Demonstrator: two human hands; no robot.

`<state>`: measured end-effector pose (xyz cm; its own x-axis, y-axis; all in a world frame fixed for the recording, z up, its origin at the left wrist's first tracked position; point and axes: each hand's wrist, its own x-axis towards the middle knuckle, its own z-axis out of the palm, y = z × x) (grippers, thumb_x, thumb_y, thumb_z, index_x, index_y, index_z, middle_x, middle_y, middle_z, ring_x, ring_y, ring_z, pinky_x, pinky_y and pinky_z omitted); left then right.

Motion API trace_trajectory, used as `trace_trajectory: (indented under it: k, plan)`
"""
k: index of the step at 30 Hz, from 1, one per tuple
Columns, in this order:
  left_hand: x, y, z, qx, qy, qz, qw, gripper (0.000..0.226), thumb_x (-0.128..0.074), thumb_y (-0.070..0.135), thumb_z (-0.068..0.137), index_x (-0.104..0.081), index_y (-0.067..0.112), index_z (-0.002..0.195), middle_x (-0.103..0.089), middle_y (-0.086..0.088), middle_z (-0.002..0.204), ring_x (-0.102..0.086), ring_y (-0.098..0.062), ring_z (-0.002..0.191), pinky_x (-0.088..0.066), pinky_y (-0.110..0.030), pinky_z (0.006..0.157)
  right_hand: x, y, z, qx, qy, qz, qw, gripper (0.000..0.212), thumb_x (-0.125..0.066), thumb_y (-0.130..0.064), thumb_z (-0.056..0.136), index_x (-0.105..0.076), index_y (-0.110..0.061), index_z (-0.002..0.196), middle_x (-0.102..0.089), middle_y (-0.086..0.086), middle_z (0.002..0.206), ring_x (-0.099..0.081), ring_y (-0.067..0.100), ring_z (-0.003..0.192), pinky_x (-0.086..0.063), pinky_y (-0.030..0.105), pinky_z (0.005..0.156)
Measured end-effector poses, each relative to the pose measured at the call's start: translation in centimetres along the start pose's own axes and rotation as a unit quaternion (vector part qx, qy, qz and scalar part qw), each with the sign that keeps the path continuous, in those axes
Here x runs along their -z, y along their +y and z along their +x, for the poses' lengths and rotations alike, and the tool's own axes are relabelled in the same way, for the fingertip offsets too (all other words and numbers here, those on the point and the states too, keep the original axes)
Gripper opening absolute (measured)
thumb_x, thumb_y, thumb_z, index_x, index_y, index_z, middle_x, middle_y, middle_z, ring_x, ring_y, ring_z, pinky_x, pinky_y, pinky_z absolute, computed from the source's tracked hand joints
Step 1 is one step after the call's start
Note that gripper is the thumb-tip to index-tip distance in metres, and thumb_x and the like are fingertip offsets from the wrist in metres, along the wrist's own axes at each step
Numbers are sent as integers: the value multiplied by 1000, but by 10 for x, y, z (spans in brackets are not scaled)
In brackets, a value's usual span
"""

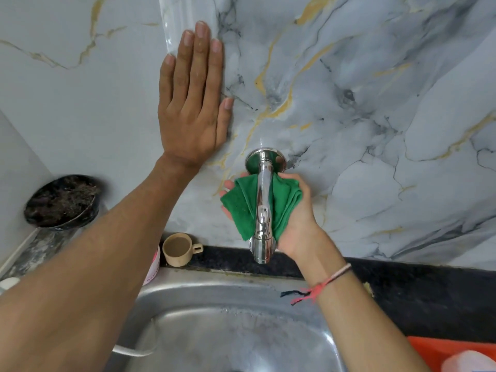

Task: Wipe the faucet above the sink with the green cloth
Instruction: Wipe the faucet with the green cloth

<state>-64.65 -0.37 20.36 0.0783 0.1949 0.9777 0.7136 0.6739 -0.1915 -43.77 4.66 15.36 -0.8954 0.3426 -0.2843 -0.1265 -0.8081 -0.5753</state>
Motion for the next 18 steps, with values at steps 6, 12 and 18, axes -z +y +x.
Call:
trace_trajectory:
  k: [6,12,18]
  plan:
    - [1,1,0,0,8,4,1000,65,-23,35,105,-29,3,161,-41,-23,160,-30,-35,153,-6,-37,135,29,31,-33,24,-24,-90,995,54,-50,-49,94,-72,-10,125,-77,20,115,-72,32,112,-54,53,104]
    - [3,2,-1,-4,-3,6,1000,64,-23,35,104,-29,4,161,-40,-22,161,-30,-34,153,-6,-38,135,54,42,-81,35,175,-192,965,52,-67,-53,79,-78,-11,107,-84,16,97,-80,28,86,-61,40,77]
    - [5,3,-2,-5,-5,-2,1000,65,-21,35,106,-20,5,164,-39,-21,162,-29,-34,154,-4,-37,135,-24,0,-72,392,185,-407,804,24,-60,-42,88,-68,-37,110,-77,-17,98,-71,7,75,-58,18,58]
